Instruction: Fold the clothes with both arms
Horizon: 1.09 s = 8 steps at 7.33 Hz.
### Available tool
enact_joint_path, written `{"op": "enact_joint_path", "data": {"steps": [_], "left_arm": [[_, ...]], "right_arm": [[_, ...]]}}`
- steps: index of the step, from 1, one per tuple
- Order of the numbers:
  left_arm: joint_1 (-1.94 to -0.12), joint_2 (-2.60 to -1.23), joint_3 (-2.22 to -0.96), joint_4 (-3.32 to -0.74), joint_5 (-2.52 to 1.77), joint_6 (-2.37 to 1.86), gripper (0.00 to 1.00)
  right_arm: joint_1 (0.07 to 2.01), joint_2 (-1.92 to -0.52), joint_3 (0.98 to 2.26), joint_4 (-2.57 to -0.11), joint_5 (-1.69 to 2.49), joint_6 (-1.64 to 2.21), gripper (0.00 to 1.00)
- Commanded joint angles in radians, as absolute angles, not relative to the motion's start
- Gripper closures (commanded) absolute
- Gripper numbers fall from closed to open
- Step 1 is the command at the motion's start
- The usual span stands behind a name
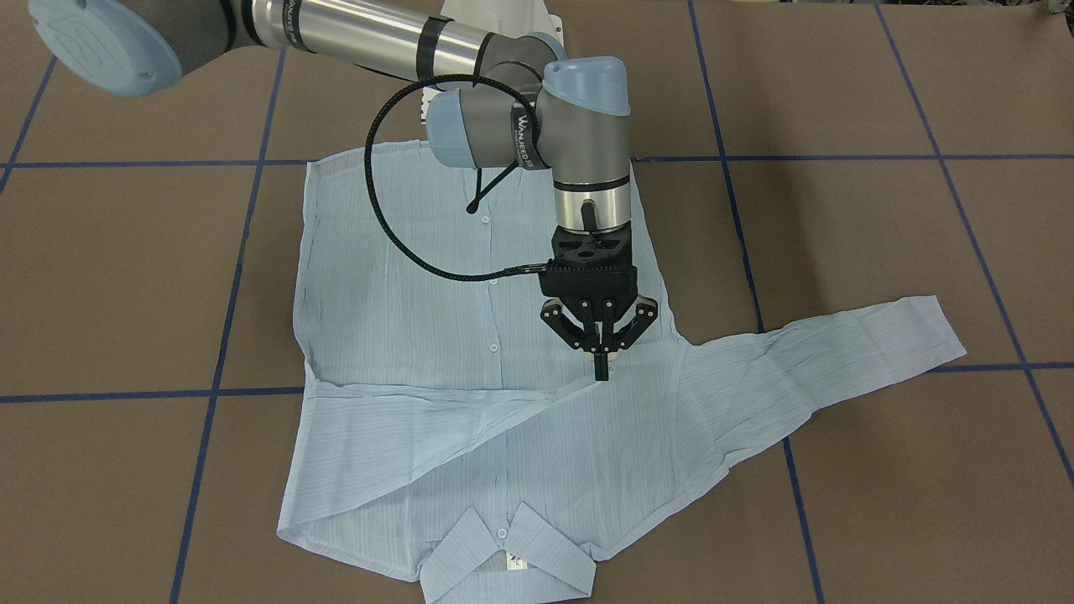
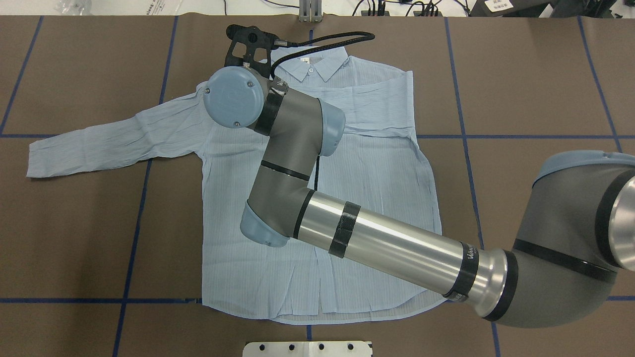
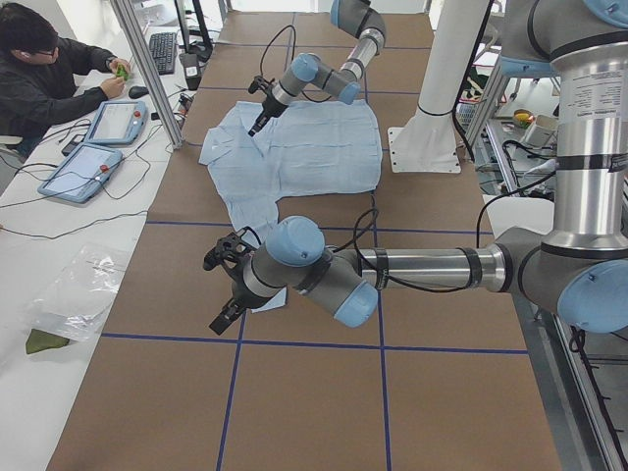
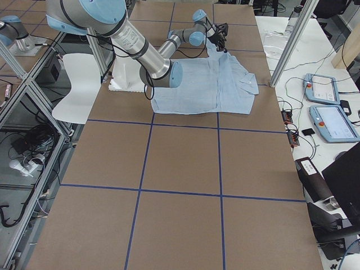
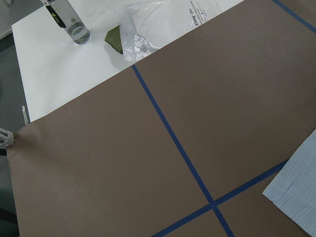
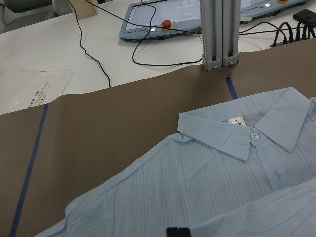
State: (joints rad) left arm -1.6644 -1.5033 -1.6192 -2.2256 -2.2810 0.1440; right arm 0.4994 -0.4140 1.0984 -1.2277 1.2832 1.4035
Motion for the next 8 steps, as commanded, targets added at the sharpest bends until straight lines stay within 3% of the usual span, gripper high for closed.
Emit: {"op": "enact_joint_path", "data": {"steps": [1, 2, 6, 8], "left_arm": [[-1.664, -1.503, -1.618, -2.226, -2.281, 0.143, 0.00], [-1.664, -1.503, -1.618, -2.226, -2.281, 0.143, 0.00], [-1.664, -1.505, -1.589, -2.259, -2.281, 0.141, 0.00], [-1.663, -1.519, -1.516, -2.418, -2.281, 0.094, 0.00]], "right_arm": [[0.480, -0.407, 1.050, -1.229, 1.272, 1.391, 0.33], [0.480, -0.391, 1.034, -1.232, 1.273, 1.390, 0.00], [0.506, -0.341, 1.038, -1.264, 1.295, 1.379, 0.00], [0.634, -0.372, 1.058, -1.291, 1.534, 1.312, 0.00]]}}
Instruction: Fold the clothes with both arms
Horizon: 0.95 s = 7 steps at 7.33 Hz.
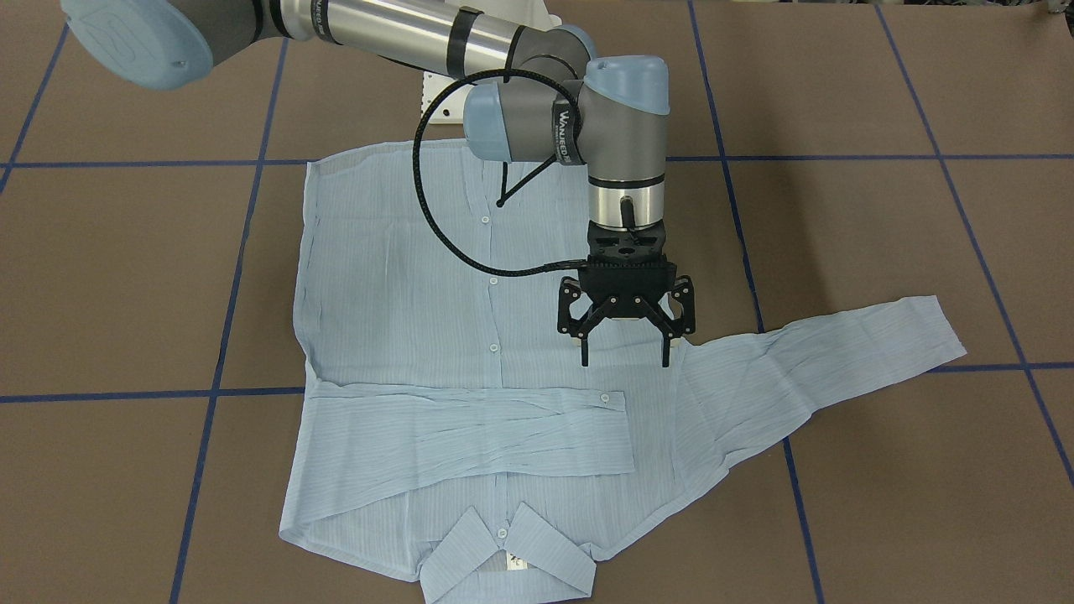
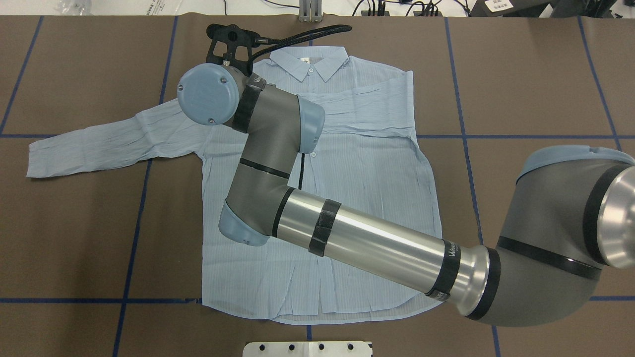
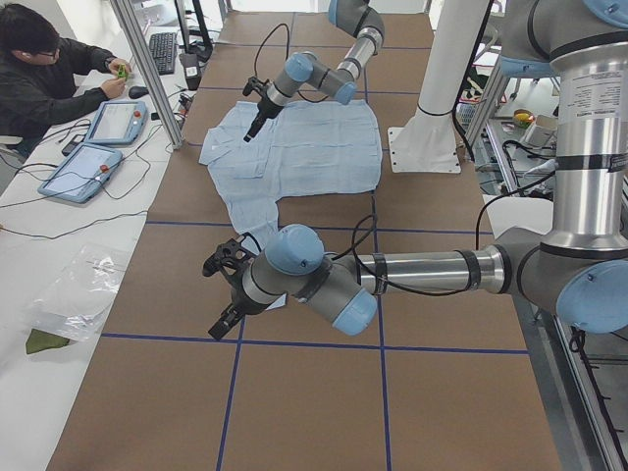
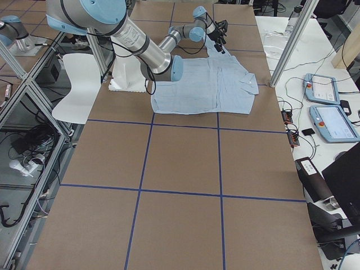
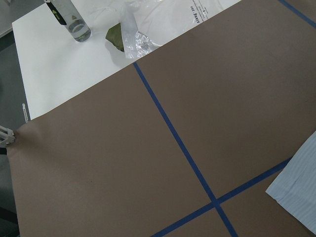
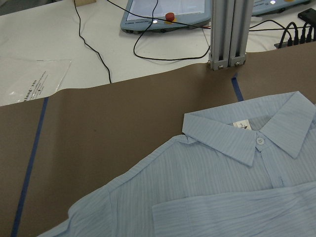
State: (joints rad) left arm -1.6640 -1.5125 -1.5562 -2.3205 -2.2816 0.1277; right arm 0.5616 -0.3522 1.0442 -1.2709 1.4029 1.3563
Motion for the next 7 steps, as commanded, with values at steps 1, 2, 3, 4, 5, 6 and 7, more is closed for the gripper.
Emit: {"op": "enact_joint_path", "data": {"steps": [1, 2, 3, 4, 5, 6, 7], "left_arm": [[-1.637, -1.508, -1.490, -2.531, -2.296, 0.057, 0.00], [-1.588, -1.509, -1.476, -2.543, -2.322, 0.011, 0.00], [-1.545, -1.509, -1.474, -2.555, -2.322, -0.048, 0.00], [-1.495, -1.505, -1.464, -2.619, -2.316, -0.190, 0.00], [-1.447, -1.503, -1.392, -2.767, -2.312, -0.327, 0.00], [-1.428, -1.503, -1.326, -2.904, -2.310, -0.430, 0.00], [-1.392, -1.502, -1.321, -2.963, -2.304, -0.531, 0.00]], "right_arm": [[0.687, -0.426, 1.139, -1.337, 1.590, 1.233, 0.00], [0.762, -0.510, 1.261, -1.395, 1.709, 1.142, 0.00], [0.822, -0.629, 1.370, -1.407, 1.805, 1.053, 0.00], [0.880, -0.752, 1.478, -1.408, 1.839, 0.943, 0.00], [0.970, -0.838, 1.529, -1.407, 1.959, 0.842, 0.00], [1.059, -0.920, 1.586, -1.404, 2.056, 0.731, 0.00], [1.124, -1.005, 1.624, -1.396, 2.133, 0.638, 0.00]]}}
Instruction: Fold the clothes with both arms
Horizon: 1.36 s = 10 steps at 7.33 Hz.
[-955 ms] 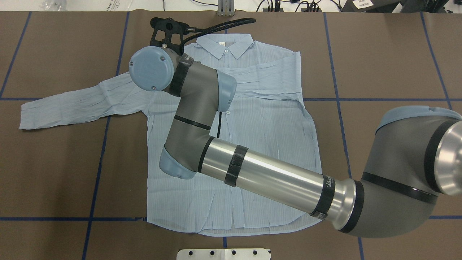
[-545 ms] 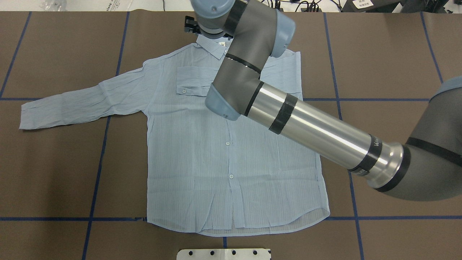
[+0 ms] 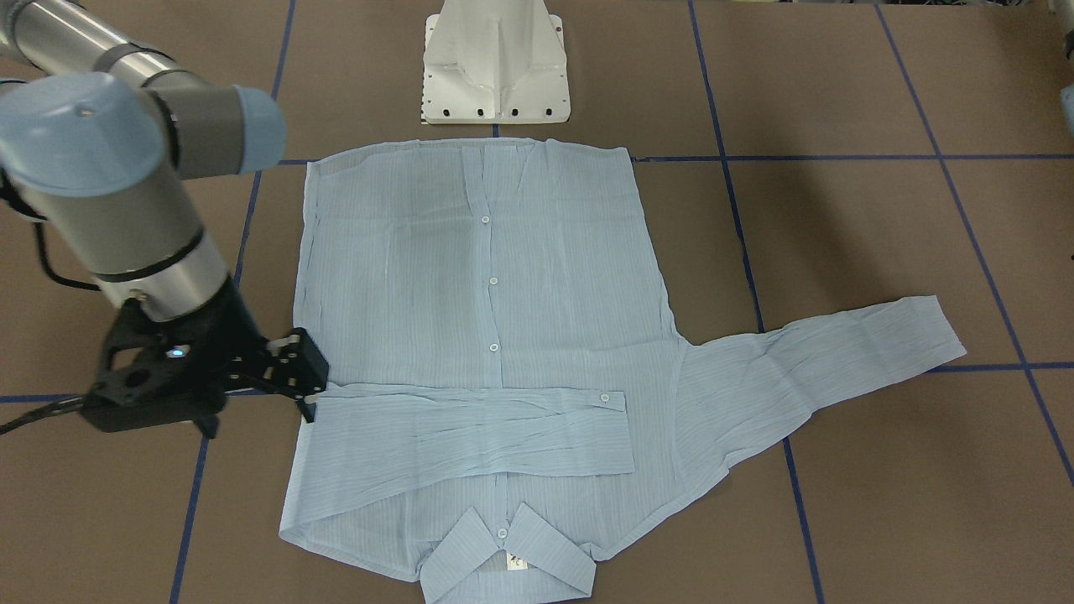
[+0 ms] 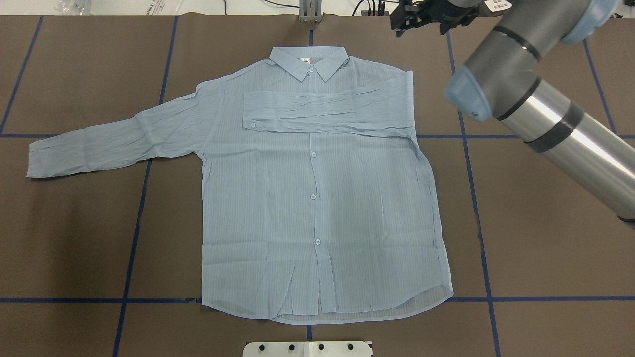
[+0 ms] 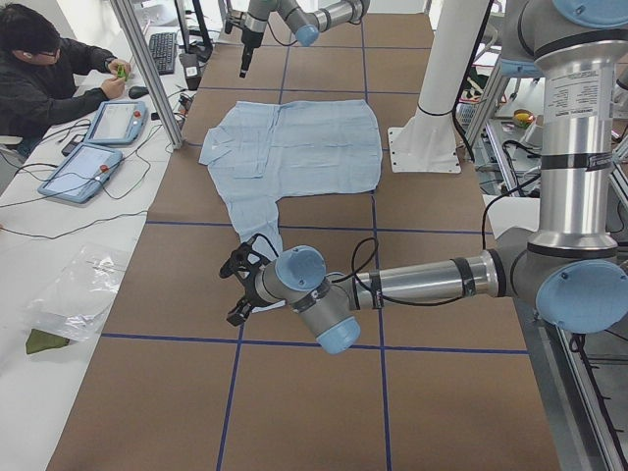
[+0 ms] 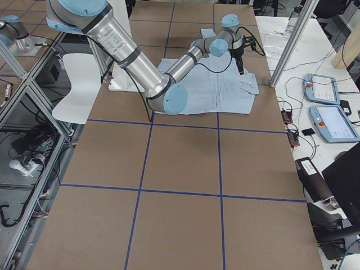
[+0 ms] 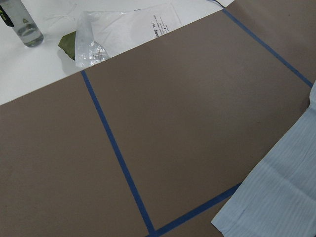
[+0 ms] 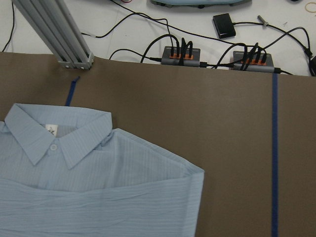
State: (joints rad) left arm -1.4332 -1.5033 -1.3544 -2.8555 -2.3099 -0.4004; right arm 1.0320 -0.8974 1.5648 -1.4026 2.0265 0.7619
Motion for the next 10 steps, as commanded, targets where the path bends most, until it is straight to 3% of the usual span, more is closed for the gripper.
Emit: {"op": "enact_joint_path", "data": {"steps": [1, 4, 5, 8, 10], "left_arm": [[-1.343, -1.496, -1.321, -2.982, -2.237, -0.582, 0.00], [-1.127, -1.496, -1.319, -3.026, -1.992, -0.786, 0.00], [-1.074, -1.496, -1.318, -3.028, -1.935, -0.842, 0.05], [-1.005, -1.496, -1.305, -3.027, -1.919, -0.993, 0.36], [-0.983, -1.488, -1.304, -3.027, -1.917, -1.003, 0.37]], "right_arm": [[1.178, -1.085, 1.650, -1.373, 2.193, 0.552, 0.00], [1.226, -1.215, 1.750, -1.345, 2.233, 0.518, 0.00], [1.226, -1.212, 1.750, -1.345, 2.232, 0.520, 0.00], [1.226, -1.209, 1.747, -1.345, 2.229, 0.523, 0.00], [1.224, -1.212, 1.747, -1.345, 2.229, 0.526, 0.00]]}}
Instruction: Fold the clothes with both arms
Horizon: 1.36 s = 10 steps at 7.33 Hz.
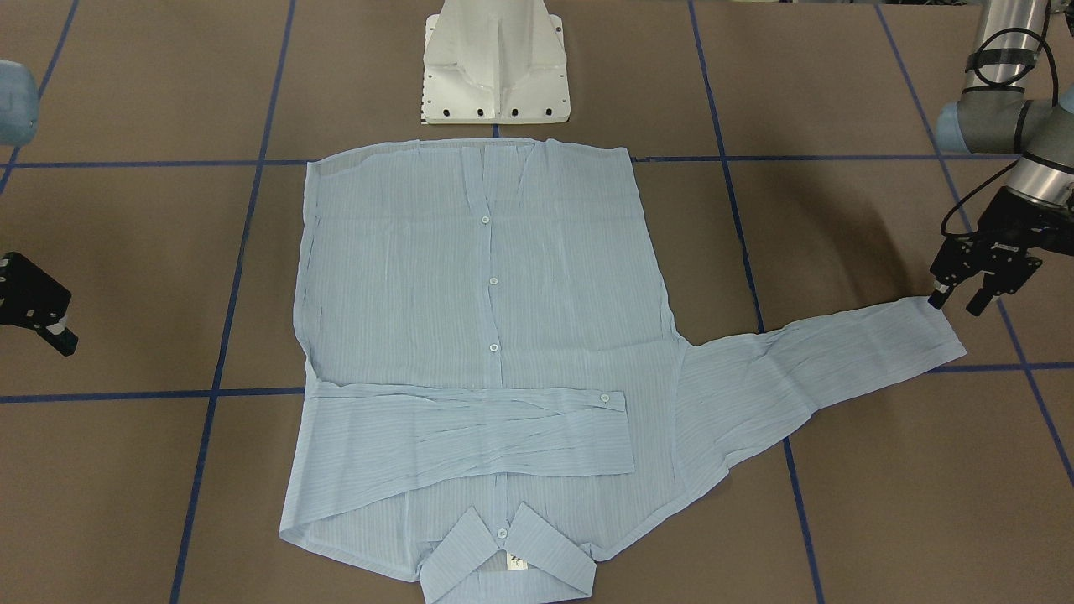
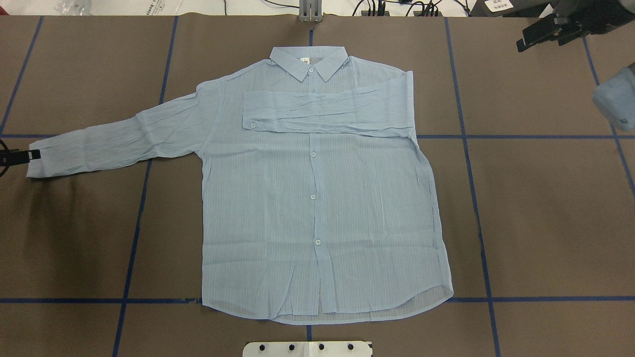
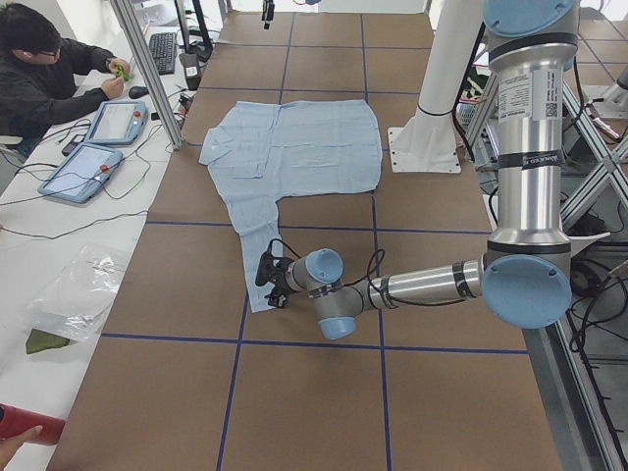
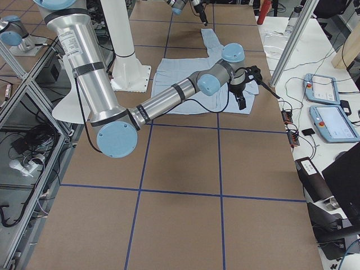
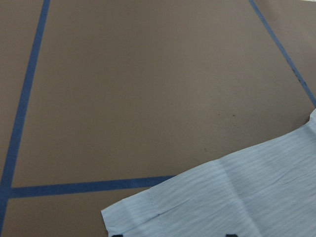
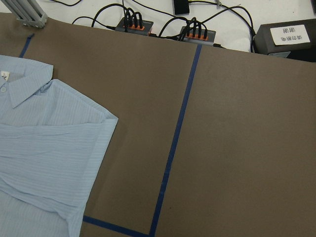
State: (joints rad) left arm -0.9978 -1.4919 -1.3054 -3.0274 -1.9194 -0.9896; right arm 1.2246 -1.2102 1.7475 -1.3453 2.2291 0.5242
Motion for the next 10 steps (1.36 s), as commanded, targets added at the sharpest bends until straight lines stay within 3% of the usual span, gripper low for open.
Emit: {"op": "enact_joint_path", "data": {"steps": [1, 10], "left_arm": [[-0.982, -1.483, -1.301, -3.027, -1.921, -1.003, 0.37], [-0.937, -1.468, -1.279, -3.025, -1.916, -0.992, 0.37]], "right_arm": [[1.224, -1.212, 1.747, -1.345, 2.227, 0.526, 0.00], [1.224, -1.218, 1.746, -1.344, 2.223, 0.526, 0.00]]}}
